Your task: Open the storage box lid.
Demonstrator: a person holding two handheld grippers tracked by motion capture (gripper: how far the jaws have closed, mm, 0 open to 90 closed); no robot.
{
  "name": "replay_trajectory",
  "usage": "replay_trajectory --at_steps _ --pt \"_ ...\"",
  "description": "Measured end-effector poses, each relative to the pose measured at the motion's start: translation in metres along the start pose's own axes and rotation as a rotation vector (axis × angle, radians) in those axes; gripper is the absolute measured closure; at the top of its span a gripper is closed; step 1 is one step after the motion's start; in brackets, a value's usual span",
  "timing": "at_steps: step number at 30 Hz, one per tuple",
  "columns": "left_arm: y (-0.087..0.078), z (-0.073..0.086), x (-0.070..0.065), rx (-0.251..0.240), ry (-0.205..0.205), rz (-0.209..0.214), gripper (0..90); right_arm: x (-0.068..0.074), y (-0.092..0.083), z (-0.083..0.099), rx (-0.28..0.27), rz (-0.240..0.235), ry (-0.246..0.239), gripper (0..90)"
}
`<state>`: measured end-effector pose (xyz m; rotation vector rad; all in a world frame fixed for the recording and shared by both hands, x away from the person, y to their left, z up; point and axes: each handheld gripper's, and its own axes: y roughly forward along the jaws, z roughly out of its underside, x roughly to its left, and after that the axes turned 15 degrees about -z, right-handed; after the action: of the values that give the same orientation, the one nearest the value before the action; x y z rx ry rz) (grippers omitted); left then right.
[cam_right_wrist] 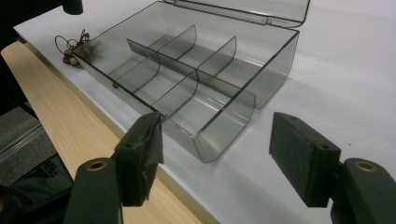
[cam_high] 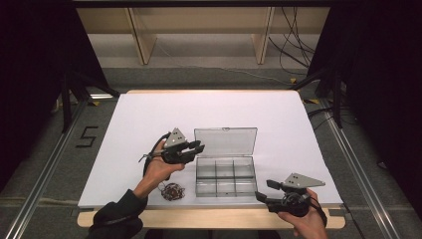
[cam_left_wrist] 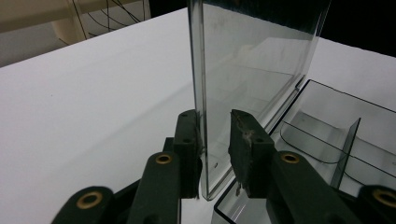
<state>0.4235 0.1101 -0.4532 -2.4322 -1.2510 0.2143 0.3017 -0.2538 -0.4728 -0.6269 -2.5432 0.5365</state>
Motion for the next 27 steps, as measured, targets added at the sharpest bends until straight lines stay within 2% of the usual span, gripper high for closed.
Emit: replay_trajectory --at_steps 4,5,6,8,12,13,17,19,20,21,22,26,27 --pt "0.002 0.001 0.000 0.009 0.014 0.001 71.4 0.003 0.000 0.001 0.012 0.003 0.010 33.7" --pt "0.003 0.001 0.000 0.010 0.008 -0.003 71.1 0.000 0.001 0.002 0.018 -0.013 -0.011 31.5" --pt "0.003 0.001 0.001 0.010 0.012 0.002 71.1 0.000 0.001 0.002 0.018 -0.013 -0.011 31.5" --pt "0.005 0.003 0.001 0.020 0.002 -0.009 70.8 0.003 0.000 0.003 0.016 0.008 0.013 31.0" --pt "0.008 0.005 0.002 0.027 0.003 -0.014 71.2 0.005 0.001 0.005 0.012 -0.010 0.036 30.8" --pt "0.008 0.005 0.002 0.027 0.003 -0.014 71.2 0.003 0.001 0.005 0.013 -0.005 0.009 30.9" --pt "0.009 0.005 0.002 0.031 -0.010 -0.016 71.1 0.003 0.000 0.005 0.017 0.000 -0.007 30.9" --pt "0.009 0.005 0.003 0.031 -0.001 -0.018 71.1 0.004 0.001 0.006 0.018 -0.014 0.009 30.9" --pt "0.010 0.005 0.004 0.029 0.003 -0.010 71.0 0.006 0.001 0.006 0.015 -0.012 0.043 30.9" --pt "0.010 0.006 0.004 0.031 0.004 -0.011 71.1 0.005 0.001 0.007 0.016 -0.003 0.031 30.9" --pt "0.010 0.006 0.004 0.030 0.006 -0.017 71.0 0.006 0.000 0.007 0.017 -0.009 0.043 30.9" --pt "0.011 0.006 0.004 0.035 0.004 -0.014 70.9 0.006 0.000 0.007 0.020 -0.006 0.037 31.0" --pt "0.012 0.008 0.005 0.034 -0.005 -0.009 70.9 0.002 0.001 0.007 0.013 0.008 -0.004 31.0"
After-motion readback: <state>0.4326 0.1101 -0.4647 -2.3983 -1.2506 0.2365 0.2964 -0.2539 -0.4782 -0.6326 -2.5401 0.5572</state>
